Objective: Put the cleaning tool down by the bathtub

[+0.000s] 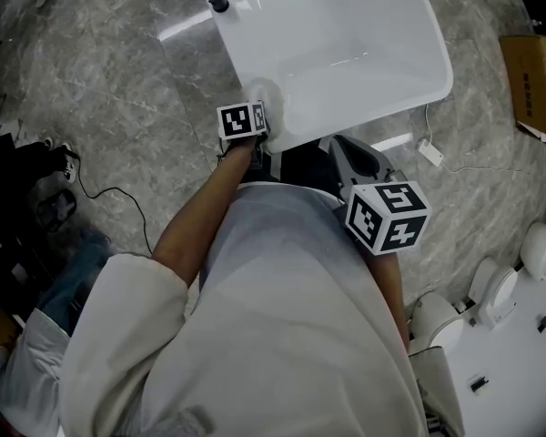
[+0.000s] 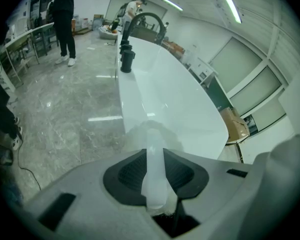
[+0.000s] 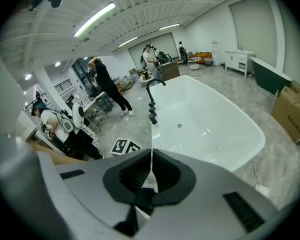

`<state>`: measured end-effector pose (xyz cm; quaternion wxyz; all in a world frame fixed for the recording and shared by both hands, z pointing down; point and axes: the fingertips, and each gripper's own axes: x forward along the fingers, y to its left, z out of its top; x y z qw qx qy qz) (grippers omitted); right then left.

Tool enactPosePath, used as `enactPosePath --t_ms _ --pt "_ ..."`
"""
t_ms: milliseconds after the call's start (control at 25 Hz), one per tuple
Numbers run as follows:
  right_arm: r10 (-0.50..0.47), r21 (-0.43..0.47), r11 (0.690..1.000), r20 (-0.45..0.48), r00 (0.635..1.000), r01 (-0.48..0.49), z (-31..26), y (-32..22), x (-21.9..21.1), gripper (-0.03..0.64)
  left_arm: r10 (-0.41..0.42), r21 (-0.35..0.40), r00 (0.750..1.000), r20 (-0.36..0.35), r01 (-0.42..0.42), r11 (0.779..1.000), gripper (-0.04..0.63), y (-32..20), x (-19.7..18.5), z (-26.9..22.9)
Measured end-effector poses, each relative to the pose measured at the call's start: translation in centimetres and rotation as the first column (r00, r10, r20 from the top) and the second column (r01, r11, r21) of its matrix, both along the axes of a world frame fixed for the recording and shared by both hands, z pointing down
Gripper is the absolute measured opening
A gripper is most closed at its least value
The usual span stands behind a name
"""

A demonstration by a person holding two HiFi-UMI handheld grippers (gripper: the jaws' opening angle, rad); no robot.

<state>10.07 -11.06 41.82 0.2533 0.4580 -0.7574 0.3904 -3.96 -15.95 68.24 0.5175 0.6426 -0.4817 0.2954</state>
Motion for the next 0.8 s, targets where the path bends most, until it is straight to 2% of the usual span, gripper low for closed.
enactPosePath --t_ms 400,800 --pt "-0.005 -0.011 1.0 0.0 1.0 0.005 0.3 0.3 0.4 0.012 0.018 0.006 1.0 0.01 -0.018 1.0 0.086 0.4 0.8 0.5" --pt "0.003 -0.015 1.0 -0.001 1.0 -0.003 0.4 0.2 0.4 0.012 0.071 -0.004 0.997 -0.013 -0.071 0.997 0.098 0.4 1.5 0.9"
